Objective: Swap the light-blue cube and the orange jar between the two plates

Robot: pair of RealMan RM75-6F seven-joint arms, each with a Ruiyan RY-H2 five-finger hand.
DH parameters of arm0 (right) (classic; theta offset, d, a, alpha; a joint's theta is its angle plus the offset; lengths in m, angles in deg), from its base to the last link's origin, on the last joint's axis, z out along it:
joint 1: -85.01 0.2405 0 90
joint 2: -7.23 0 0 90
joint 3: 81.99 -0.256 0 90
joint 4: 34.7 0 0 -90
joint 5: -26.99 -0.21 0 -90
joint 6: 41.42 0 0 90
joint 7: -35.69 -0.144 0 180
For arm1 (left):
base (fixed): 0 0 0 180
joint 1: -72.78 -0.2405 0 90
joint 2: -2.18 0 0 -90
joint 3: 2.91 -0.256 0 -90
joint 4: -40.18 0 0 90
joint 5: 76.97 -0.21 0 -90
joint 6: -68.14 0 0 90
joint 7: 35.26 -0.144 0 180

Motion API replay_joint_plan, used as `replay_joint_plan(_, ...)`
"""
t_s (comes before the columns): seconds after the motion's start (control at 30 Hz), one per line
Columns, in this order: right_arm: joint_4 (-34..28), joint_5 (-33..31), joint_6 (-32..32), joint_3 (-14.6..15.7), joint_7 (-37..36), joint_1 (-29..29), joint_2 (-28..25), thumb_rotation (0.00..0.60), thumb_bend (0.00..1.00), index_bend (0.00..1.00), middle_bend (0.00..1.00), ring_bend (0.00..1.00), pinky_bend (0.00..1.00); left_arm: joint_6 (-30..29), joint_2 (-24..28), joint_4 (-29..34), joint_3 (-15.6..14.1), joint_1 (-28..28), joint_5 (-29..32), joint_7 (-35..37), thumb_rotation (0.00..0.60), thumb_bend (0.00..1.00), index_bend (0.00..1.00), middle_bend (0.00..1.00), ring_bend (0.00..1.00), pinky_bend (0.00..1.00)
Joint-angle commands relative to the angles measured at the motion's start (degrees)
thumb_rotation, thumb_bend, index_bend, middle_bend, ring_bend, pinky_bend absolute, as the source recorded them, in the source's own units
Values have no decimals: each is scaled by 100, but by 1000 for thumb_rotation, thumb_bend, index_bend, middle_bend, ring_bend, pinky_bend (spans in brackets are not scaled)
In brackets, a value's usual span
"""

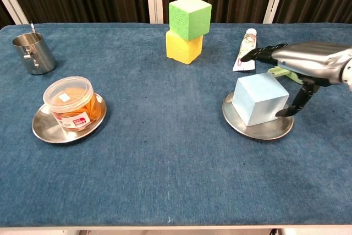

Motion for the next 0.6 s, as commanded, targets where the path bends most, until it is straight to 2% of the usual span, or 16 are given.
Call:
replay_joint_plan(0.03,88,-98,95,24,-82,100,78,600,343,221,165,100,53,12,14,6,1,4,8,36,600,82,81,30,0,44)
replay_joint_plan(0.1,145,-44,49,58,-195,130,114,600,363,366,268,218,161,-3,23,5,7,1,6,53,600,83,81,30,0,44)
replay_joint_plan(0.13,174,11,-3,80,-259,134,133,600,379,462,346,304,265,-14,26,4,7,-2,-1,65,600,83,81,30,0,44)
replay_joint_plan(0.23,217,172,-211,112,-415,123,188,600,430,664,527,513,551,-28,31,5,1,-10,-13,85,600,82,80,30,0,44)
replay_joint_plan(0.27,227,231,-294,113,-458,119,213,600,451,698,558,552,601,-31,33,7,-1,-11,-18,89,600,82,80,30,0,44)
replay_joint_plan(0.43,226,431,-724,-52,-581,214,469,600,487,735,591,591,647,-74,51,10,-6,-23,-50,138,600,82,80,30,0,44)
replay_joint_plan(0.6,181,89,-673,-448,6,734,972,600,489,725,592,592,647,-72,56,10,-12,-17,-74,143,600,82,81,30,0,44)
